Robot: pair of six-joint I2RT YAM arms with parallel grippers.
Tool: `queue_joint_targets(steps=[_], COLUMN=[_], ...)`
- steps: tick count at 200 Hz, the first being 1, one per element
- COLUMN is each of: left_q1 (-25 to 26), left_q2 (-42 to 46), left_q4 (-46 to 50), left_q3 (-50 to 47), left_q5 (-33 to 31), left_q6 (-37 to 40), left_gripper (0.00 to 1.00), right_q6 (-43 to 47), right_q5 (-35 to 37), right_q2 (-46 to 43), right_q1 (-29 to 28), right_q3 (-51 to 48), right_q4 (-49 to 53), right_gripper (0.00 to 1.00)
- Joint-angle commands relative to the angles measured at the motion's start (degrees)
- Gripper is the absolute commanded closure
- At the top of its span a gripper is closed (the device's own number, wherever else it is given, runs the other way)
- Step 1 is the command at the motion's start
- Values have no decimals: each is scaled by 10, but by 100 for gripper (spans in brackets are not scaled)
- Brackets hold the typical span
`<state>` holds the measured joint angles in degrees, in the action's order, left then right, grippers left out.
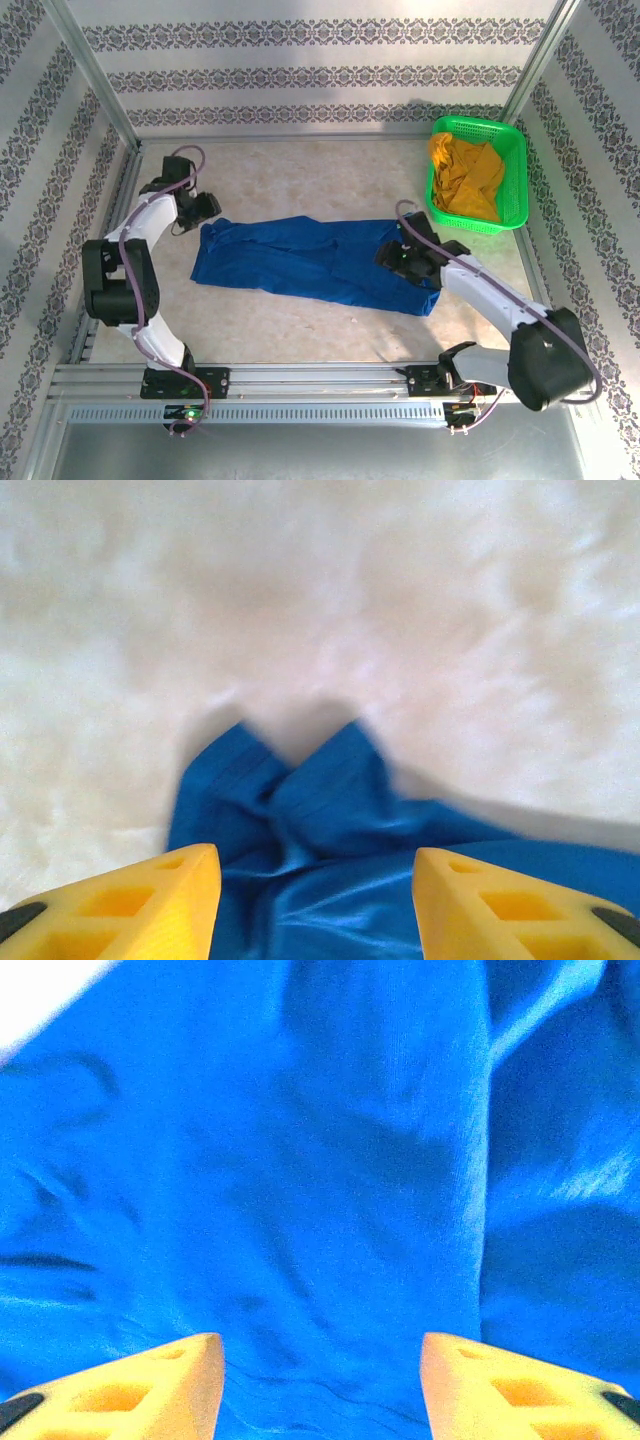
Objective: Fold the inside-out t-shirt
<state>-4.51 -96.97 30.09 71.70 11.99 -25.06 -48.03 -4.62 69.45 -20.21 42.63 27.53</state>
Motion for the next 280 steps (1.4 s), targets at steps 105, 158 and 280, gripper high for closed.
queue_joint_targets(steps=[105,158,280], left_q1=[46,47,47], left_q2=[-86,-96,-84], left_q4=[-68,-73,-78], left_q3=[-52,-64,-75], left_q5=[76,76,73], left_q6=[-32,-32,-33], left_gripper=[45,45,45], right_q6=[111,137,70], right_q5=[-66,-107,-132], right_q2=[32,115,120], right_q1=[244,245,116], right_q3=[-70,-53,-52], right_q4=[-29,-106,-204], right_gripper=[24,23,24])
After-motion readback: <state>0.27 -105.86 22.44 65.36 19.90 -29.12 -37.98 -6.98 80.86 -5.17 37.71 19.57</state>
